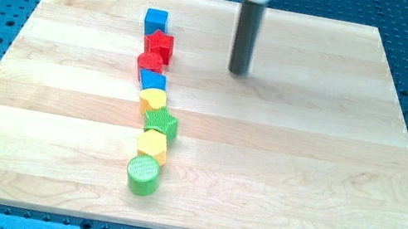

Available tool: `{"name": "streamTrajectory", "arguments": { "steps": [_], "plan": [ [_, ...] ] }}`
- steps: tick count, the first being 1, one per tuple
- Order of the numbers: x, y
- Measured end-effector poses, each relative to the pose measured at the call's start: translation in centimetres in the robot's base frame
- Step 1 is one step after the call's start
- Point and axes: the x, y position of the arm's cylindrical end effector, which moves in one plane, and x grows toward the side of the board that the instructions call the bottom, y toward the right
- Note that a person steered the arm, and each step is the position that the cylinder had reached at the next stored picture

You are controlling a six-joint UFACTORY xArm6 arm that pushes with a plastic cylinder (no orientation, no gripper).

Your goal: Move the yellow hexagon and the green blocks to the left

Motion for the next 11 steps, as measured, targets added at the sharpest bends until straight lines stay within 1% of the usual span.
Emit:
{"name": "streamTrajectory", "arguments": {
  "steps": [1,2,3,5,6,7,8,10,11],
  "plan": [
    [7.6,-0.4],
    [9.7,-2.2],
    [10.9,-4.7],
    [11.1,-9.0],
    [11.1,-9.7],
    [12.4,-5.8],
    [15.0,-6.5],
    [15.9,-9.5],
    [16.1,-9.1]
  ]
}}
